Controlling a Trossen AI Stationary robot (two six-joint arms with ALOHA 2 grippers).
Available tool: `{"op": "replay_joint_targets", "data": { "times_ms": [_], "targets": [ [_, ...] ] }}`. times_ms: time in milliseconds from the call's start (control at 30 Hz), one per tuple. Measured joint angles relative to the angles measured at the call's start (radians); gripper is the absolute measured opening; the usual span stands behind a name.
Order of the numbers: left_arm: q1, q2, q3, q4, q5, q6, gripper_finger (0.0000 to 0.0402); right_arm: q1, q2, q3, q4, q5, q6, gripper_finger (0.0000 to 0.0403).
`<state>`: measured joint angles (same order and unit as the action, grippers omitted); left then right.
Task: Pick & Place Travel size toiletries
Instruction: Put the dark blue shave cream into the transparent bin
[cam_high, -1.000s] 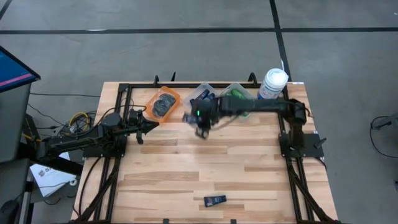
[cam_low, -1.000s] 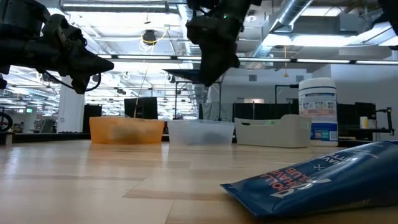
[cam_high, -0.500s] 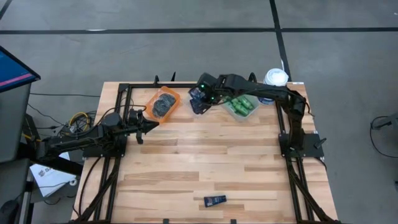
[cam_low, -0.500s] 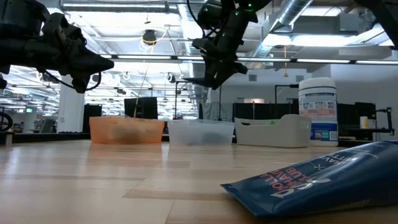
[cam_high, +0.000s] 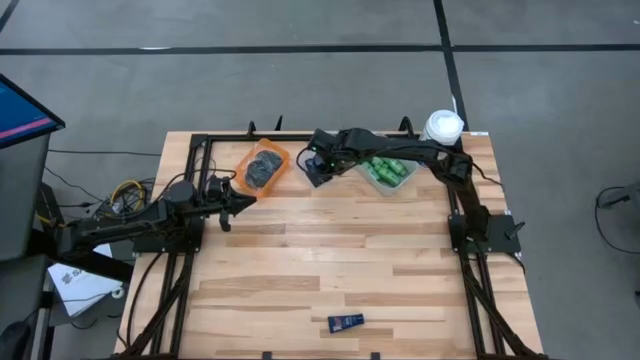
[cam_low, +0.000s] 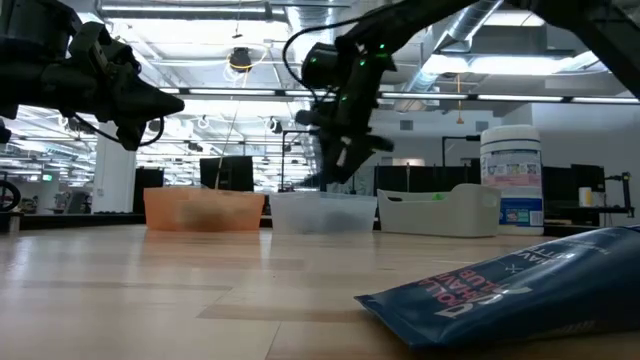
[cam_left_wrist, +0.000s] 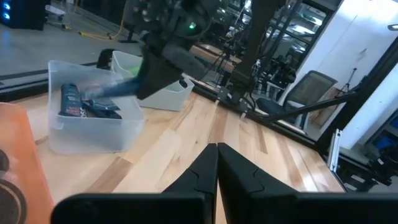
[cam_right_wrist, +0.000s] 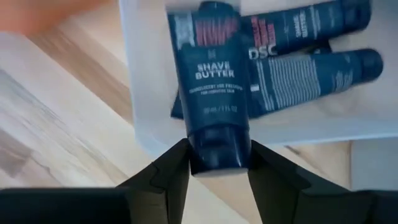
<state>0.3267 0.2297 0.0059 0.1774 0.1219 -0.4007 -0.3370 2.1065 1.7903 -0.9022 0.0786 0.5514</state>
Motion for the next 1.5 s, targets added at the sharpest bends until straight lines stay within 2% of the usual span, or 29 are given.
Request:
{"op": "replay_joint_targets", "data": {
  "times_ms": [233,500,800,933,1133,1300,1500],
  "targets": [
    [0.0,0.027,0.0,0.008,0.0,0.0,0.0004,0.003,0.026,0.0,0.003,-0.001,-0.001,0.0124],
    [0.0,0.041,0.0,0.012,0.0,0.0,0.0004,-0.009,0.026,0.0,0.019,0.0,0.015,0.0152],
    [0.0,0.041,0.0,0.014,0.0,0.0,0.0004,-0.011,0.026,0.0,0.103,0.036,0.018,0.0141],
    [0.0,0.041,0.0,0.016,0.0,0.0,0.0004,-0.013,0.026,0.0,0.103,0.04,0.015,0.0163],
    [0.0,0.041,0.0,0.019,-0.001,0.0,0.0004,-0.013,0.026,0.0,0.117,0.043,-0.027,0.0221],
    [0.0,0.041,0.0,0.021,-0.001,0.0,0.0004,-0.009,0.016,0.078,-0.015,0.044,-0.081,0.0237],
    [0.0,0.041,0.0,0.025,-0.001,0.0,0.0004,0.092,-0.005,0.269,-0.265,0.025,-0.232,0.0208]
  ]
}}
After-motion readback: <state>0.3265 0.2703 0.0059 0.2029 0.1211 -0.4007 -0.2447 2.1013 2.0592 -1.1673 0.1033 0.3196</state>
